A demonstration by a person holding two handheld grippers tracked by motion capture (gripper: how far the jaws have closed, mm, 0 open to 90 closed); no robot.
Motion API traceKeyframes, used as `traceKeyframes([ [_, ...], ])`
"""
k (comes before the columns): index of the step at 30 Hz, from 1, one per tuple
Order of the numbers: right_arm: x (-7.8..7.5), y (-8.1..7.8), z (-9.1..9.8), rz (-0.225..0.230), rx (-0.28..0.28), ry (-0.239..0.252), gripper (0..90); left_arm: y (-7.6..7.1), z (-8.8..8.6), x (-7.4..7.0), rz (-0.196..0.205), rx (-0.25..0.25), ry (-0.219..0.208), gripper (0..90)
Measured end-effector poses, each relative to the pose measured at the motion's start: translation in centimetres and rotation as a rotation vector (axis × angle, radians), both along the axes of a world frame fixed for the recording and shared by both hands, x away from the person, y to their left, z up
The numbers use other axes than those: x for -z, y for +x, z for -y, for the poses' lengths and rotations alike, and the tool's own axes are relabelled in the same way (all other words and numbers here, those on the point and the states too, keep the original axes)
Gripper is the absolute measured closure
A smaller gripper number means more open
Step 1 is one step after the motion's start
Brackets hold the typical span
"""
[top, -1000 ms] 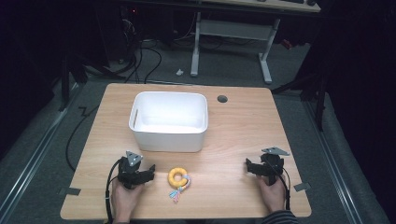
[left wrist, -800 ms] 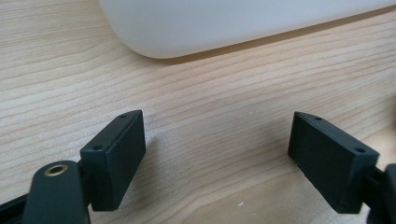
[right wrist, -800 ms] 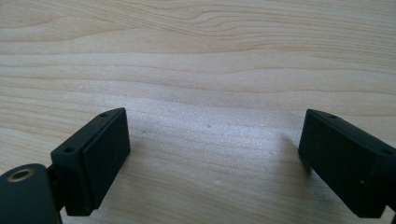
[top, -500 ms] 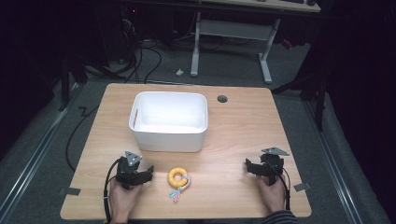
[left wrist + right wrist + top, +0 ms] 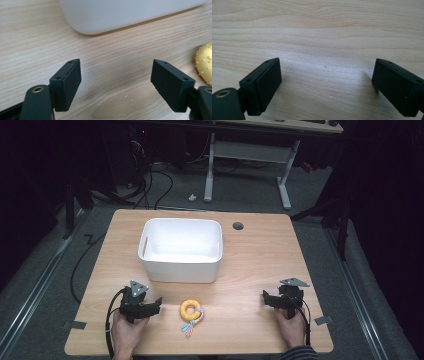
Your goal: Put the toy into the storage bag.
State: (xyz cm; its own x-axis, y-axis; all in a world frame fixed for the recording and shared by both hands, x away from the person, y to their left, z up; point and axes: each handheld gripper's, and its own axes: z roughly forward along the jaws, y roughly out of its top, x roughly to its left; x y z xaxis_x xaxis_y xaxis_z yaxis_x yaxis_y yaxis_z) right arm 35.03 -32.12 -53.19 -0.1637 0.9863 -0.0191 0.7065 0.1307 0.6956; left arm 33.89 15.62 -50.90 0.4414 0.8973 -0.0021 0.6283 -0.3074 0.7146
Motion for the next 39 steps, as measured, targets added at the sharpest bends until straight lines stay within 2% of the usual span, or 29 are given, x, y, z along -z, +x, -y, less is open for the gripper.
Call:
traceKeyframes([
  [8, 0.0, 0.0, 0.0, 0.000, -0.001, -0.002, 8.6, -0.4, 0.7, -1.2, 0.003, 0.035, 0.018, 25.4],
  [14, 0.0, 0.0, 0.0, 0.002, 0.000, -0.001, 8.6, -0.2, 1.5, -2.0, -0.021, 0.070, 0.033, 26.1],
  [22, 0.0, 0.0, -0.1, 0.003, -0.002, -0.002, 8.6, -0.2, 2.6, -3.0, -0.030, 0.112, 0.021, 28.7],
  [26, 0.0, -0.1, -0.1, 0.004, -0.002, 0.000, 8.6, -0.1, 3.7, -3.3, -0.063, 0.160, 0.041, 30.2],
  [28, 0.0, -0.1, -0.1, 0.004, -0.001, 0.000, 8.6, -0.1, 4.2, -3.4, -0.061, 0.173, 0.057, 30.1],
  [35, 0.0, -0.1, -0.1, 0.003, -0.003, 0.001, 8.6, 0.0, 5.4, -3.9, -0.073, 0.209, 0.072, 31.0],
  [39, 0.0, -0.1, -0.1, 0.003, -0.004, 0.002, 8.6, 0.0, 6.3, -4.2, -0.084, 0.233, 0.104, 32.5],
])
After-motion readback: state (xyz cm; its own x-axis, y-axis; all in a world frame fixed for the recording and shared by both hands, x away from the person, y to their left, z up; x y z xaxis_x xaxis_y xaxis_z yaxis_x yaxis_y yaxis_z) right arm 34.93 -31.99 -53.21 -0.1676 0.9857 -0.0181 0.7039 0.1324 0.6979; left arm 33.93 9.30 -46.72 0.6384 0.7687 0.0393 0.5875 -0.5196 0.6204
